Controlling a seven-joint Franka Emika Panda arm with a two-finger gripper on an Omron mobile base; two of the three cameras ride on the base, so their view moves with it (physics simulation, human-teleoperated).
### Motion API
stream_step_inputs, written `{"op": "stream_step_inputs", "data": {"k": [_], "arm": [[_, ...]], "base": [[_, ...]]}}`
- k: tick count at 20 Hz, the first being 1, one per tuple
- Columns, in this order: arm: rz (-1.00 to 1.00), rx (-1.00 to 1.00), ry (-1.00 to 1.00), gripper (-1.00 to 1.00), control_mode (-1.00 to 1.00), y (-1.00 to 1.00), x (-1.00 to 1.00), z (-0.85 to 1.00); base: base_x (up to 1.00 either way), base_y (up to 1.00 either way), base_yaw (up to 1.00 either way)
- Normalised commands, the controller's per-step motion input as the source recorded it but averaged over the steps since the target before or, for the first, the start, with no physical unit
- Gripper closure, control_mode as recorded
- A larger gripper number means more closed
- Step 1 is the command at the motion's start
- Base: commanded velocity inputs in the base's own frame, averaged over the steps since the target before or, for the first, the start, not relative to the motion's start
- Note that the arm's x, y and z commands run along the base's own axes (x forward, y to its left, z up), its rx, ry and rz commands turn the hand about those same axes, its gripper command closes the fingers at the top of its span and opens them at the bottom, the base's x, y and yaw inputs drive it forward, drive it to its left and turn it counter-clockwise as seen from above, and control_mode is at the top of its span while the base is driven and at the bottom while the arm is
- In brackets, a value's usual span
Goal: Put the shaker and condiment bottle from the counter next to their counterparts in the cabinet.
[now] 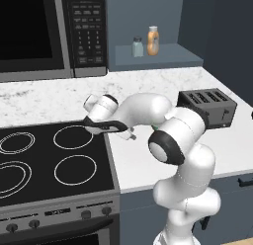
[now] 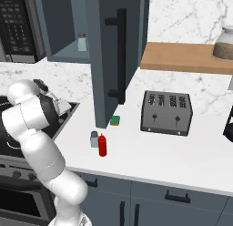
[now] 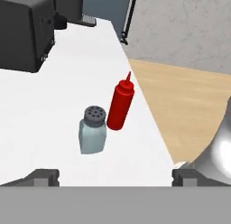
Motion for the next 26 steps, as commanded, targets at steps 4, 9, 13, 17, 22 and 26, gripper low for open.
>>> {"op": "stream_step_inputs", "data": {"k": [4, 9, 13, 17, 22, 26], "arm": [[0.41, 0.03, -0.44, -1.0, -1.0, -0.21, -0.07, -0.63], [0.17, 0.0, -0.13, -1.0, -1.0, -0.05, -0.04, -0.2], [-0.15, 0.0, 0.0, -1.0, -1.0, -0.29, 0.0, -0.03], [-0.09, 0.0, 0.0, -1.0, -1.0, -0.4, 0.0, -0.01], [-0.01, 0.0, 0.0, -1.0, -1.0, -0.31, -0.05, -0.12], [0.0, 0.0, 0.0, -1.0, -1.0, -0.34, -0.23, -0.29]], "base": [[0.0, 0.0, 0.0], [0.0, 0.0, 0.0], [0.0, 0.0, 0.0], [0.0, 0.0, 0.0], [0.0, 0.0, 0.0], [0.0, 0.0, 0.0]]}}
